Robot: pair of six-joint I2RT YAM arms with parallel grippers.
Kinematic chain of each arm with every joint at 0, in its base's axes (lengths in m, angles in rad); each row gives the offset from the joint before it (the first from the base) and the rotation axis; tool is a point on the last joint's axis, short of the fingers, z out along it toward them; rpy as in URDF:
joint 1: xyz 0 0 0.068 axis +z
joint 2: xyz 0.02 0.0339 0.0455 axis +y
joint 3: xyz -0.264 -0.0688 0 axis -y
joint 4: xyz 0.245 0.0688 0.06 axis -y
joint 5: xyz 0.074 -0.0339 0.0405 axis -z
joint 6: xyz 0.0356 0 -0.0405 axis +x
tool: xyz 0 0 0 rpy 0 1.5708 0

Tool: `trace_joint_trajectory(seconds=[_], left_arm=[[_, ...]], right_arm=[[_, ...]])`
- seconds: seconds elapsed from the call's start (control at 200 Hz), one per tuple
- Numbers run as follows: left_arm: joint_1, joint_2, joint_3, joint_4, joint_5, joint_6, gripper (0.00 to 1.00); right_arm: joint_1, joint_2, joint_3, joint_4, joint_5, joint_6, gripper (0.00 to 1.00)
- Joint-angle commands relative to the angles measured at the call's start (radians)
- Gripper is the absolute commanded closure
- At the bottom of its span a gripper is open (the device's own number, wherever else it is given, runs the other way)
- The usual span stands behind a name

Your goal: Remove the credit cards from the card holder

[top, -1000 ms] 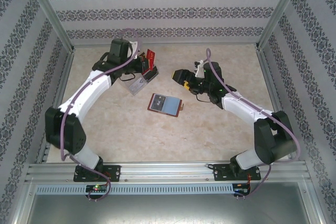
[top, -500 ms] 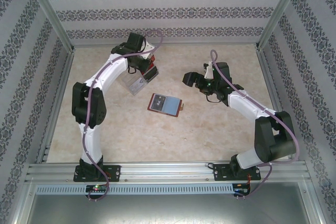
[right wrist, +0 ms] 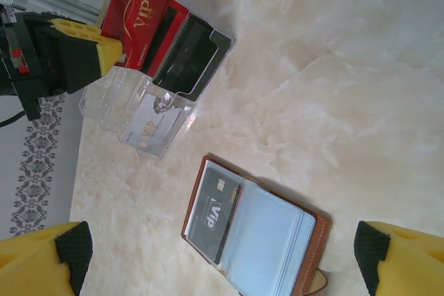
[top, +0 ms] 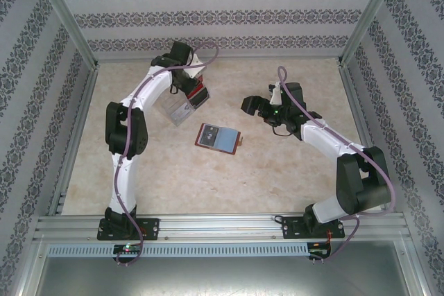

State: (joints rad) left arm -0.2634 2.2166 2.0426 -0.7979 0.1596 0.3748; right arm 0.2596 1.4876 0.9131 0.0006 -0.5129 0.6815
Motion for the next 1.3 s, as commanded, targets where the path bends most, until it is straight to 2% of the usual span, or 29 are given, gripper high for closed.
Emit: trace_joint_trajectory(seconds=[0.0, 0.525, 0.774, 0.869, 0.979, 1.174, 1.294], left_arm=[[0.019, 0.018, 0.033, -0.045, 0.026, 0.031, 1.00], [0.021, 0.061, 0.038, -0.062, 0.012, 0.043, 1.00], [0.021, 0.073, 0.057, -0.071, -0.025, 0.025, 0.79], [0.020, 0.057, 0.067, -0.079, -0.011, 0.013, 0.67], [0.030, 0.012, 0.068, -0.080, 0.057, -0.015, 0.60], [0.056, -0.130, -0.022, -0.002, 0.164, -0.146, 0.51], [0.064, -0.264, -0.170, 0.105, 0.142, -0.273, 0.41]], right_arm=[[0.008, -0.017, -0.010, 0.003, -0.009, 0.011, 0.02], [0.018, -0.015, -0.009, -0.003, -0.005, 0.021, 0.02], [0.023, -0.016, -0.005, -0.004, -0.013, 0.015, 0.03], [0.024, -0.019, -0.003, -0.006, -0.012, 0.015, 0.03], [0.027, -0.022, -0.002, -0.007, -0.010, 0.008, 0.03], [0.077, -0.035, 0.013, -0.061, 0.049, -0.033, 0.07], [0.132, -0.031, 0.036, -0.106, 0.116, -0.052, 0.10]])
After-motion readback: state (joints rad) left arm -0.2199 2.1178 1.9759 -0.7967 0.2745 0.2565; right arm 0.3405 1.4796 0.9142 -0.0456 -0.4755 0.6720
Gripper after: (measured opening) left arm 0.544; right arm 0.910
